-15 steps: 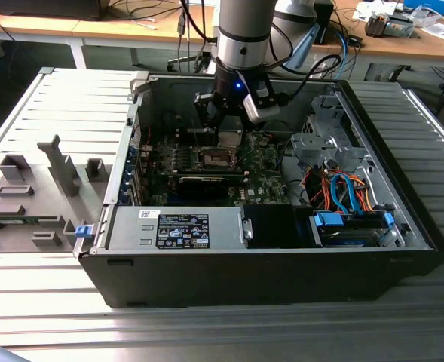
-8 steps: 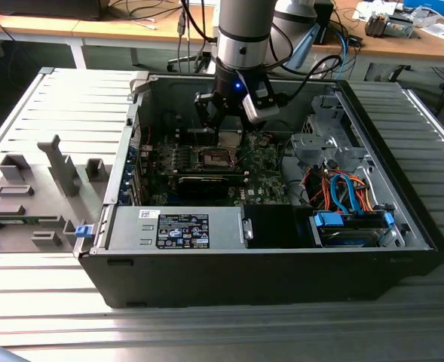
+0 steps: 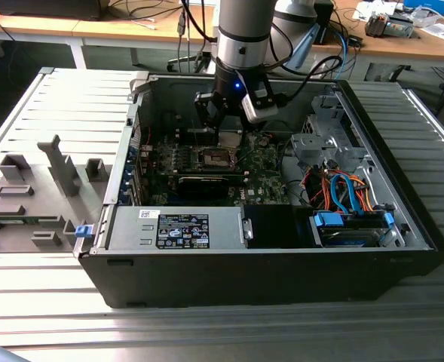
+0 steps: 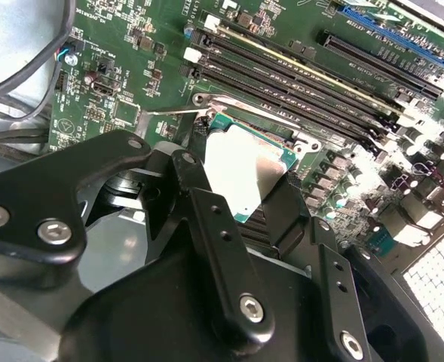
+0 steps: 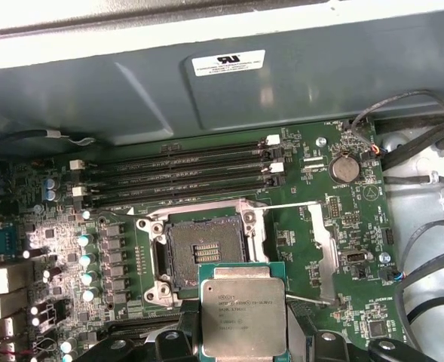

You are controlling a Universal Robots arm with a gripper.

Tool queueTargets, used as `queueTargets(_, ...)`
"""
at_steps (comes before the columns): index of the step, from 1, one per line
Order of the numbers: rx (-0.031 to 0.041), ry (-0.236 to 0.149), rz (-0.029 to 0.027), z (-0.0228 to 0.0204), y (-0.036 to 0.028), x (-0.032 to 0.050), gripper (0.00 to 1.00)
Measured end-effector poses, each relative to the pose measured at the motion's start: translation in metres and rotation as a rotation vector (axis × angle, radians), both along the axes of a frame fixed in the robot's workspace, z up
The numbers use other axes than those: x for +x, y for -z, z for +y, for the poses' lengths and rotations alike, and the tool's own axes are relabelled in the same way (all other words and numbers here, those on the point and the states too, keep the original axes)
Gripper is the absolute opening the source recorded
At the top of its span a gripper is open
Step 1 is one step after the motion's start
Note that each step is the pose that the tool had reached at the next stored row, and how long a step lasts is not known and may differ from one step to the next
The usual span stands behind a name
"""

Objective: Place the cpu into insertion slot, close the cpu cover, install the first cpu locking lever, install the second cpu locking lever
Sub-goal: 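Place the cpu into insertion slot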

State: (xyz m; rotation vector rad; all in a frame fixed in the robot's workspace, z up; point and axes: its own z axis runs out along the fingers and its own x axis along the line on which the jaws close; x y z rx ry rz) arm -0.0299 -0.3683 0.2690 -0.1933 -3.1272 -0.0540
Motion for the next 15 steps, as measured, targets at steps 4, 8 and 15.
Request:
queueTargets(4,-0.0004,0.011,0.0,0.0,0.0,0.0,0.54)
queueTargets(8,-0.0009,0.02,0.0,0.0,0.0,0.0,0.54)
queueTargets(15,-0.0016,0.039,0.0,0.0,0.0,0.0,0.54)
